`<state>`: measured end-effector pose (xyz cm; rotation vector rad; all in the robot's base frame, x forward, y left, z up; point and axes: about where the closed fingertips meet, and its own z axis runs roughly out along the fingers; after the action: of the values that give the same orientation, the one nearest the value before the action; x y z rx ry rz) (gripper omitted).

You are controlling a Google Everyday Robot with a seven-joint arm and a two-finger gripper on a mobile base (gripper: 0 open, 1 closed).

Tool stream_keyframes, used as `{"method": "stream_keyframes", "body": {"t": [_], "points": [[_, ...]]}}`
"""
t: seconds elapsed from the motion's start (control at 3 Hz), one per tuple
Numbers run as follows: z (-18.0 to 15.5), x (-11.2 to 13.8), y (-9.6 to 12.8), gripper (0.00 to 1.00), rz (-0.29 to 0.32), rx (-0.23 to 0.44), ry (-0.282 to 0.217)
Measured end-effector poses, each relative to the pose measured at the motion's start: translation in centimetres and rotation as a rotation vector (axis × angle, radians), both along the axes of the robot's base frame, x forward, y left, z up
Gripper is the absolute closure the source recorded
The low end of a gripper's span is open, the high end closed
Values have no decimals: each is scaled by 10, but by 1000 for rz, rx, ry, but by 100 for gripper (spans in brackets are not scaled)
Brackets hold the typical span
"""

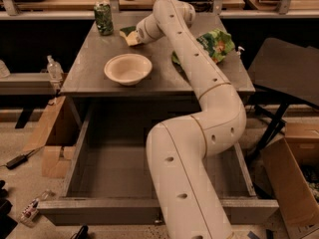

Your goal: Place sponge into top drawer

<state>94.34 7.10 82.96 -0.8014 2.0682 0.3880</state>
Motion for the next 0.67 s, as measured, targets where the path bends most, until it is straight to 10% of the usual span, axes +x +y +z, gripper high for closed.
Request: {"method": "stream_keyframes", "body": {"t": [0.67], "points": [[106, -53, -28, 100, -113, -148, 49]]}}
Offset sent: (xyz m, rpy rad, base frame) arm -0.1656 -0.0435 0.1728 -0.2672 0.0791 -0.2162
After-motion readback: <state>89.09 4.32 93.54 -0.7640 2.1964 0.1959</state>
